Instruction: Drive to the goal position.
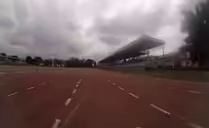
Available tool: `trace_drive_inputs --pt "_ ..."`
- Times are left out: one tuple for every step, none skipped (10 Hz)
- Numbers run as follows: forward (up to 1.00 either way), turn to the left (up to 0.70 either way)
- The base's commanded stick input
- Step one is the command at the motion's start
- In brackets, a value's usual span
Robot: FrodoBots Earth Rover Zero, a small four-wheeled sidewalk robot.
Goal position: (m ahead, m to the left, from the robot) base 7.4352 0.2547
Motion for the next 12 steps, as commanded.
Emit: trace_drive_inputs --pt "0.70 0.00" --pt "0.70 0.00" --pt "0.70 0.00" --pt "0.70 0.00" --pt "0.70 0.00" --pt "0.70 0.00" --pt "0.70 0.00" --pt "0.70 0.00" --pt "0.70 0.00" --pt "0.70 0.00" --pt "0.70 0.00" --pt "0.70 0.00"
